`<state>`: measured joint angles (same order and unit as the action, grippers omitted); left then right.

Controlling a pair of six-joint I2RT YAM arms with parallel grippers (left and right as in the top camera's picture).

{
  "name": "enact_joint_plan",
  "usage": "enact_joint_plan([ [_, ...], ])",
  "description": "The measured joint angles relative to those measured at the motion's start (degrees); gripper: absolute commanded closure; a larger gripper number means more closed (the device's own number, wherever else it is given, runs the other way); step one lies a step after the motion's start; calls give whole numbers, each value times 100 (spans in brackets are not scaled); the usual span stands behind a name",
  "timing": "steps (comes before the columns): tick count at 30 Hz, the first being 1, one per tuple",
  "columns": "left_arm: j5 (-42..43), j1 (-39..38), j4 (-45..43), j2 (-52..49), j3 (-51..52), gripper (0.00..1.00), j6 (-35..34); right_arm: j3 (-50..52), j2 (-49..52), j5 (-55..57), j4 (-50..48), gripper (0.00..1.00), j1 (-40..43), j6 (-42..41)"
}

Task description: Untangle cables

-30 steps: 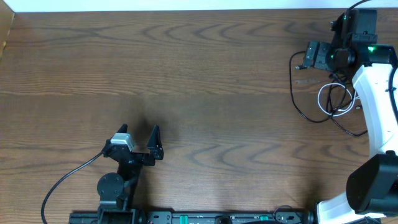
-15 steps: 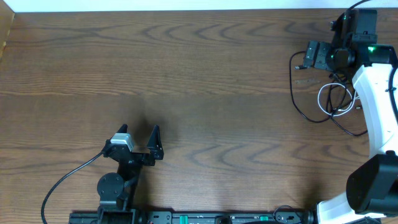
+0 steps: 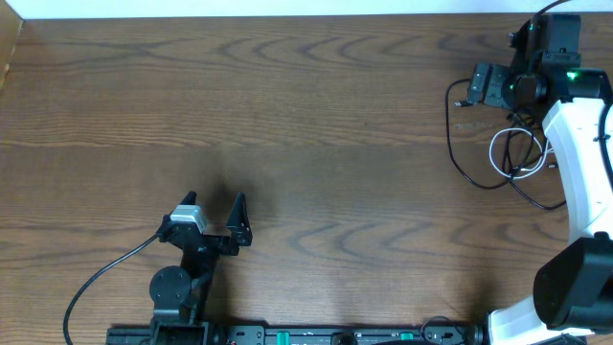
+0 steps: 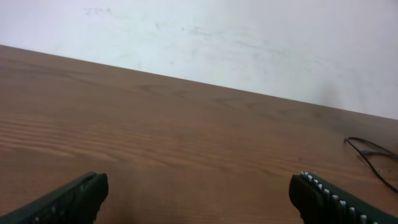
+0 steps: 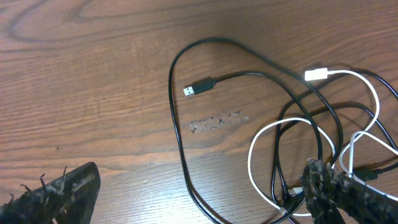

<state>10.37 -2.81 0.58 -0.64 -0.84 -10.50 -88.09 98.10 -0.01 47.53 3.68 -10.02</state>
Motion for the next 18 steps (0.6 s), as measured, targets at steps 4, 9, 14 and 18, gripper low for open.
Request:
enact_joint_plan([
  [4,0,0,0,0,0,2,0,0,0,0,0,1,0,0],
  [9,0,0,0,0,0,2,0,0,-15,0,2,1,0,0],
  [14,0,0,0,0,0,2,0,7,-348,0,11,1,0,0],
  [18,0,0,0,0,0,2,0,7,-1139,0,4,1,0,0],
])
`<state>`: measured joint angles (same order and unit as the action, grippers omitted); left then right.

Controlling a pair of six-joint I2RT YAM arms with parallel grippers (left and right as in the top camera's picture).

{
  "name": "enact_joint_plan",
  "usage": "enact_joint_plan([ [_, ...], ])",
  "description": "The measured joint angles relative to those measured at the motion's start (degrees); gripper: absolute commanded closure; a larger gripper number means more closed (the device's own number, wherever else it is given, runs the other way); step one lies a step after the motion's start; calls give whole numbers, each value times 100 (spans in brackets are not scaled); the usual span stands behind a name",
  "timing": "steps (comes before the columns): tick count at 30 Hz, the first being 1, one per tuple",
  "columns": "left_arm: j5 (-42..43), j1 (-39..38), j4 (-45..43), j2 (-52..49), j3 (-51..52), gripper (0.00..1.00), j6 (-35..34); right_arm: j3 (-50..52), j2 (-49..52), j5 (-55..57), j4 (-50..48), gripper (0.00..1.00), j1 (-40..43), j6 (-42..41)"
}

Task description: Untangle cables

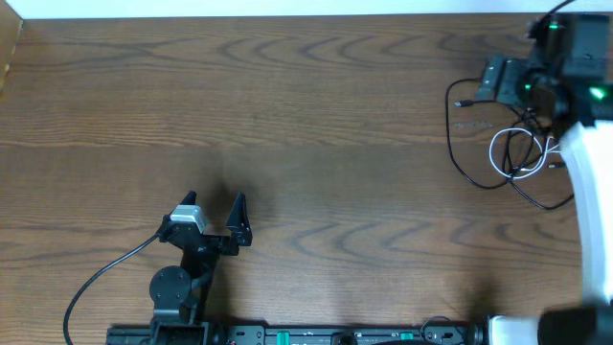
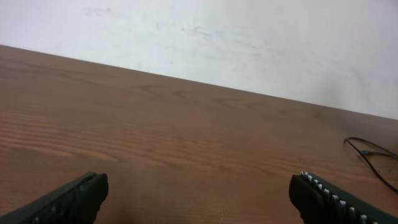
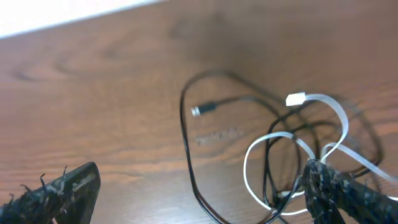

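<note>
A black cable [image 3: 186, 155] with a small plug [image 3: 202, 110] and a white cable [image 3: 261, 149] with a white plug [image 3: 295, 98] lie looped through each other on the wooden table. In the overhead view the tangle [image 1: 512, 153] sits at the far right. My right gripper [image 3: 199, 199] hovers open over it, its right finger just above the knot, with nothing held. It also shows in the overhead view as the right gripper [image 1: 488, 81]. My left gripper [image 1: 215, 216] rests open and empty near the front left, far from the cables. The left gripper [image 2: 199, 202] looks across bare table.
The table [image 1: 287, 115] is brown wood, with a white wall along its far edge. A black lead [image 1: 105, 273] runs from the left arm's base at the front. A faint scuff mark [image 3: 217, 135] lies beside the black cable.
My right arm has shifted to the right and tilted up, so the table's far edge now shows in its wrist view. The gripper stays open. The cables and left arm have not moved.
</note>
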<state>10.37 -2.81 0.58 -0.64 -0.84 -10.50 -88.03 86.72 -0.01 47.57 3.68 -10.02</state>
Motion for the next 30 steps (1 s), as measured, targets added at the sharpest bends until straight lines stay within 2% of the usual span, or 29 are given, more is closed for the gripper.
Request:
enact_joint_plan([
  [9,0,0,4,0,-4,2,0,-4,-1912,0,-13,1,0,-2],
  [18,0,0,7,0,-4,2,0,-9,-2789,0,61,1,0,-2],
  [21,0,0,7,0,-7,2,0,-42,-2863,2,807,1,0,-2],
  [22,0,0,11,0,-9,2,0,-42,-2870,0,1456,1,0,-2],
  [24,0,0,13,0,-9,2,0,2,-2865,0,2022,1,0,-4],
  [26,0,0,13,-2,-9,2,0,170,-2894,0,2216,1,0,-2],
  [30,0,0,15,-4,-11,2,0,787,-3322,0,1840,1,0,-2],
])
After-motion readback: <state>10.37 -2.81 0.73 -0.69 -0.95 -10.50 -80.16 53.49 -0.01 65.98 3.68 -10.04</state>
